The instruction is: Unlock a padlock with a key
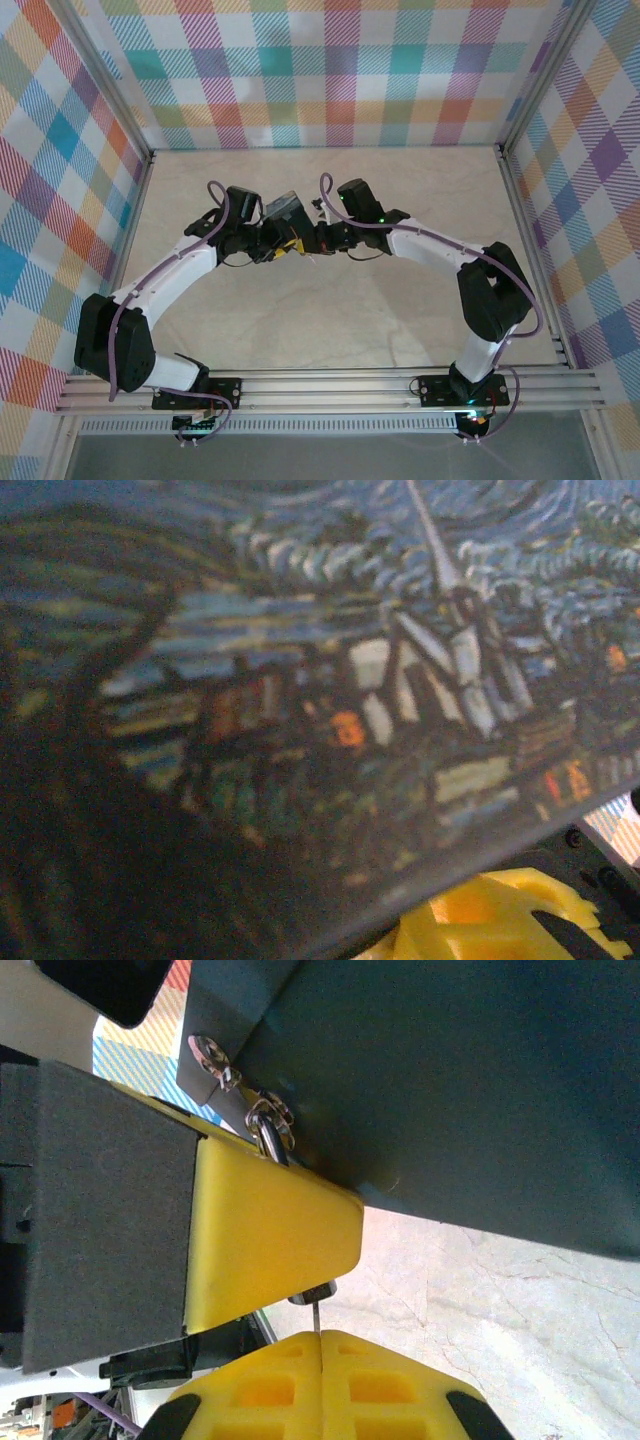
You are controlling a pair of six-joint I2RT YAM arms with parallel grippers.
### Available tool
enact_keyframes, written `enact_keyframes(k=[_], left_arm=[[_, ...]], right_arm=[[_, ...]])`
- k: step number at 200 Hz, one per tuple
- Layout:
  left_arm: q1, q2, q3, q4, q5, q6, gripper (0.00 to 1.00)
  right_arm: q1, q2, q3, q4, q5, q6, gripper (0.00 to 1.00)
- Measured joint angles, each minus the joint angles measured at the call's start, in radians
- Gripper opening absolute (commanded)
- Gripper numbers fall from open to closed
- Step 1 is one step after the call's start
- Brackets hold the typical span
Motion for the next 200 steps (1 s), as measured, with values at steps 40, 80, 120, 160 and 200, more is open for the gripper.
enact_keyframes(k=[40,80,120,160,200], left_arm=[[0.021,0.0,-0.04,0.033,0.053,-0.055,0.12],[0.039,-0.014,-0.106,0.074,0.116,-0.14,0.12],[0.045,-0.026,-0.124,0.094,0.117,-0.198,0.12],[0.045,-0.027,-0.181,0.174,0.108,-0.3,0.12],[0.046,-0.027,-0.132,0.071,0.013,-0.275,0.19]], right_arm=[[-0.005,0.0,-0.021,0.08,0.02,0.021,0.04],[0.005,0.0,-0.084,0.201,0.06,0.057,0.02],[0.01,-0.029,-0.183,0.29,0.127,0.089,0.02],[0.009,-0.031,-0.224,0.348,0.147,0.144,0.01],[0.009,-0.042,-0.254,0.387,0.174,0.169,0.01]])
